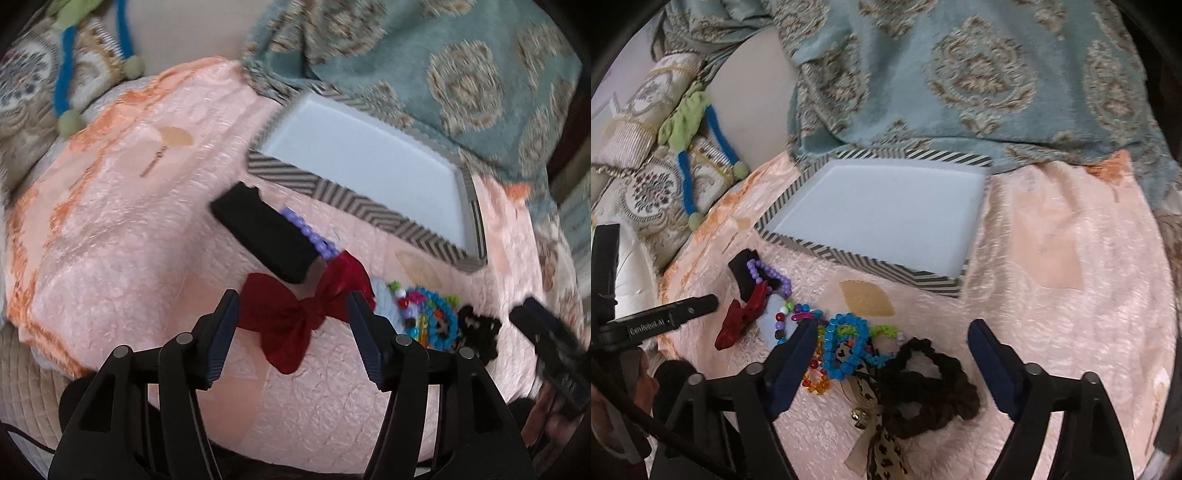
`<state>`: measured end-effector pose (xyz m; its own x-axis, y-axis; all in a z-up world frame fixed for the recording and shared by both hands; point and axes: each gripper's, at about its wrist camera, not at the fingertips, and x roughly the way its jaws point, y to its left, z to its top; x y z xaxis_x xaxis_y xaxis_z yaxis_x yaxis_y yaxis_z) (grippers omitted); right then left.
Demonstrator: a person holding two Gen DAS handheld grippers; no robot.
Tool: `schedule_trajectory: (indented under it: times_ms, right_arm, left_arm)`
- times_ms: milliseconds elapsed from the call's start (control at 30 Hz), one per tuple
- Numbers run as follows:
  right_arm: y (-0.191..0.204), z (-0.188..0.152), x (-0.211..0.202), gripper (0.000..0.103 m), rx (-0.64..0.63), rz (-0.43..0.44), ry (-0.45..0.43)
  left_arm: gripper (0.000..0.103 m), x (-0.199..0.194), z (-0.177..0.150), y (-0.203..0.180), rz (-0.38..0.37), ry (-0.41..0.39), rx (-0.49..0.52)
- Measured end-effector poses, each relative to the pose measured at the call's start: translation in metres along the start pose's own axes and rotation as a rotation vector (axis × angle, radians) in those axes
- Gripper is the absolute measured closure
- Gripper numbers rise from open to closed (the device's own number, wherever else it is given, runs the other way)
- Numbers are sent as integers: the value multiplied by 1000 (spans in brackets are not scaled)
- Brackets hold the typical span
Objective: Organize jewelry
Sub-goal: 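Grasp the red velvet bow with the left tool while the right tool grasps the blue bead bracelet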
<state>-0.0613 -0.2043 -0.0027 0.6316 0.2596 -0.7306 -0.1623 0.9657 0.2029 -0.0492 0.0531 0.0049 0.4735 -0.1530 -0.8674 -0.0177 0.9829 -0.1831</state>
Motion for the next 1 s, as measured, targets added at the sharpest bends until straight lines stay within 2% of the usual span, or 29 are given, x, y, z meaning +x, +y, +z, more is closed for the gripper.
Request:
schedule_trajectory:
  times_ms: [100,233,433,567,600,667,700,733,767,833,1000]
  right_arm:
    - [5,3,18,43,-37,31,52]
    - [11,1,46,48,-77,59,128]
    - [13,-5,77,64,-97,79,198]
    - [13,-8,84,89,-103,113,213]
    - [13,-8,83,90,-105,116,208]
    - [14,-8,79,95,-110,113,186]
    - [13,-7,74,95,-102,123,171]
    - [12,-5,71,95,-94,132,158]
    - [11,-4,66,95,-88,138,141]
    - [10,-1,55,95,-80,143,114]
    - [11,8,31,95,-69,155,62]
  left_arm:
    - [43,11,-2,-7,-30,39,67]
    - [43,24,-3,-11,-49,91,131]
    - [43,34,-2,-11,-70,124,167]
    - [43,38,-2,-14,-59,123,198]
    - [43,40,-2,-15,-57,120,206]
    - [55,42,-2,-16,-63,119,219]
    - [74,42,-2,-14,-61,120,217]
    - [81,43,-1,-13,-55,123,211]
    - [82,42,0,-12,-59,118,206]
    - [90,37,2,-8,-79,107,195]
    - [95,16,7,-6,-85,39,183]
